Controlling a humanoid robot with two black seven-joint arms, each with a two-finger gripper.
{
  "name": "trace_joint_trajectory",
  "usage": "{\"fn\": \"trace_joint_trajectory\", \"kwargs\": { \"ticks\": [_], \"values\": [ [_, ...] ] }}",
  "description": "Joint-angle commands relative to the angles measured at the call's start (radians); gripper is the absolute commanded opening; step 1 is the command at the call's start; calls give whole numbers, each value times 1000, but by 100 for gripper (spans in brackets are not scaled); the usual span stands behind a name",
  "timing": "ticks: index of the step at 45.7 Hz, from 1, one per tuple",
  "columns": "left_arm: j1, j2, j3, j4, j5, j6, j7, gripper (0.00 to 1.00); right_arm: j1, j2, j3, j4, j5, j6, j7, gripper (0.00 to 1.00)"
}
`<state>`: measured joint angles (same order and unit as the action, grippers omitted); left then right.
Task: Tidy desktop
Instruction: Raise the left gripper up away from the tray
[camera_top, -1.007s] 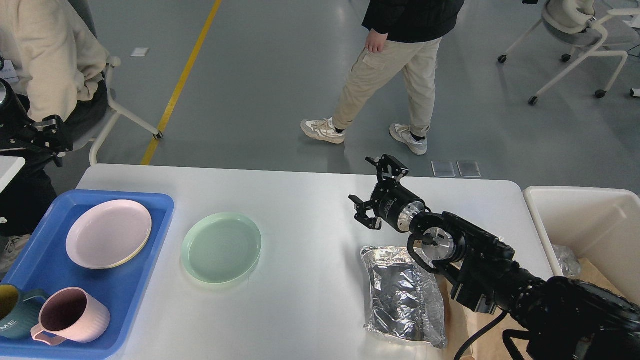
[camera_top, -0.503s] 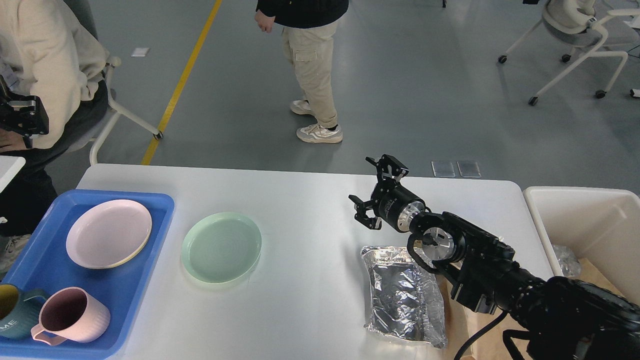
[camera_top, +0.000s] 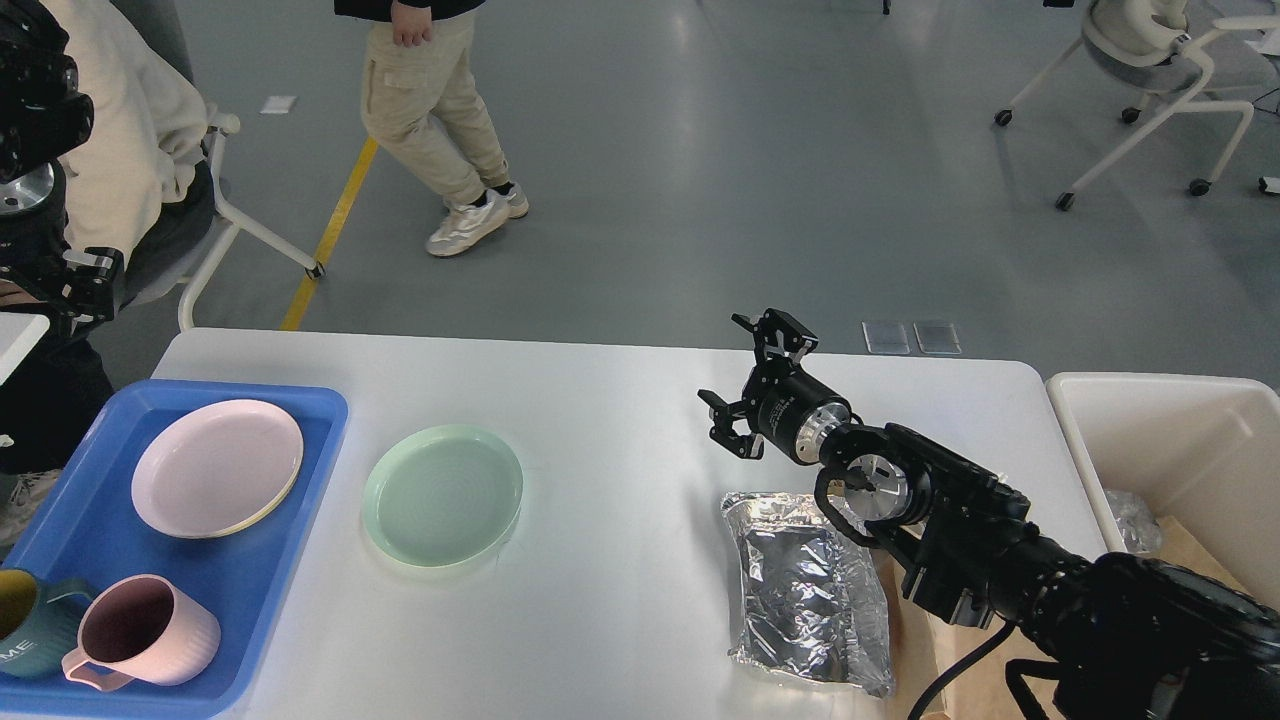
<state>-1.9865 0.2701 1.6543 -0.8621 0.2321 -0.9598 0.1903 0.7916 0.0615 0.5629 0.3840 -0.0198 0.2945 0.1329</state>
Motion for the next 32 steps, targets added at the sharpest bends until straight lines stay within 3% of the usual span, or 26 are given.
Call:
{"fn": "trace_joint_trajectory", "kwargs": {
  "ticks": [1,17,32],
  "values": [
    [-5,-20,-10,-2,88,0,-6,96,0,0,0,1,0,0,1,100],
    [-3,-19,-1,-6,167,0,-9,96,0,0,0,0,0,0,-1,100],
    [-12,-19,-76,-143,184,0,-9,96,0,0,0,1,0,0,1,100]
  ]
}}
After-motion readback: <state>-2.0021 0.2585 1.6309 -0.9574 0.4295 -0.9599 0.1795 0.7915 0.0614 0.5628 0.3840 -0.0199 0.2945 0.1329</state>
